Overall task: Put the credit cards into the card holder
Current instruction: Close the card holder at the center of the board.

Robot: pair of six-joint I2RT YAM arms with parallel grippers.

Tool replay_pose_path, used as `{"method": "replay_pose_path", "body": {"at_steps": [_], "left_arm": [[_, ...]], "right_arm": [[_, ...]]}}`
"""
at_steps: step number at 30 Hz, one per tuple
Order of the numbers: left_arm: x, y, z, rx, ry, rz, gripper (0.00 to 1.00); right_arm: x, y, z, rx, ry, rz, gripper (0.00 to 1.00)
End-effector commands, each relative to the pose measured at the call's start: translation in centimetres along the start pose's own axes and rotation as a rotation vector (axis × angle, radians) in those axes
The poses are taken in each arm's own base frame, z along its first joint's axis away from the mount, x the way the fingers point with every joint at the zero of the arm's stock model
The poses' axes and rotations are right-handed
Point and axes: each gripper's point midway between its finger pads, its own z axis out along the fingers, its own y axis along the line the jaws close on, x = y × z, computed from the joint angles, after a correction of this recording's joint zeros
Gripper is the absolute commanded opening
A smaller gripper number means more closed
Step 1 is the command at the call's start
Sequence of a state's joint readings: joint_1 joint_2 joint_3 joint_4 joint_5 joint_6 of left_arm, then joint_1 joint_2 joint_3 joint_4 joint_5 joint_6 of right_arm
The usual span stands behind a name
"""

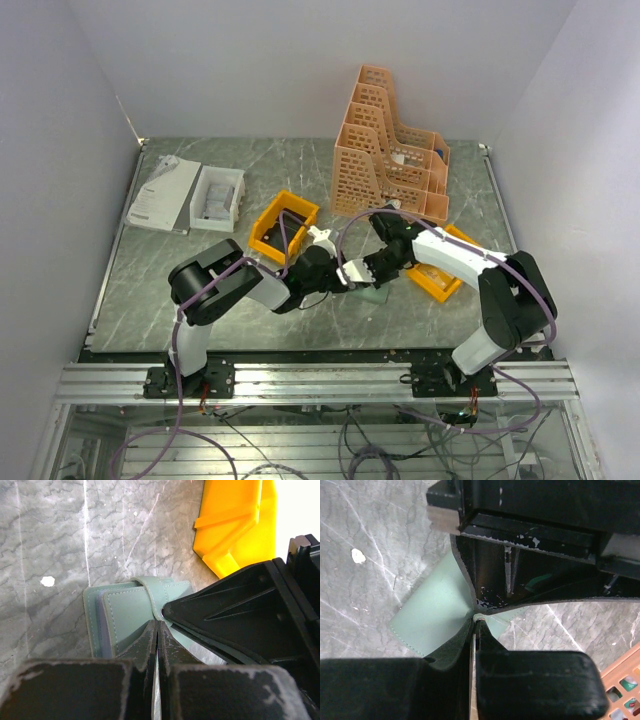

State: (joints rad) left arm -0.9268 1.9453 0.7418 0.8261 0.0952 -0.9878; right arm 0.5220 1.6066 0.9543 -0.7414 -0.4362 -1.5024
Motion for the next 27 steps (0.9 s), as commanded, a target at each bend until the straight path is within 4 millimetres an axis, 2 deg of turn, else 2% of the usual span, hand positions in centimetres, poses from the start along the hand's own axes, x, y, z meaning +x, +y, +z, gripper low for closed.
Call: {"method": "replay_pose_path", "body": {"at_steps": [1,10,17,26,27], "left_arm": [[1.6,4.7,-0.8,-0.14,0.037,0.007,0.07],[1.2,4.5,-1.3,-0.127,0.025,-0.002,0.07],[1.0,4.0,-1.5,-0.119,0.023,0.001,0.07],[1.1,3.8,-1.7,-0.105,0.026,-0.011,0.07],[1.1,3.8,-1.8,-0.104,0.027,-0.01,0.07]], "right_arm": [[0.8,8.3,4.2,-0.305,0.024,0.121,0.0],[1.6,11.6,4.4,-0.381,0.083,0.105,0.0],[1.9,12.4,3.7,-0.391,0.11,0.102,0.0],[2.7,15.0,3.5,-0.483,0.146,0.11,0.0],[2.6,15.2,3.6,-0.483,0.14,0.118,0.05]]}}
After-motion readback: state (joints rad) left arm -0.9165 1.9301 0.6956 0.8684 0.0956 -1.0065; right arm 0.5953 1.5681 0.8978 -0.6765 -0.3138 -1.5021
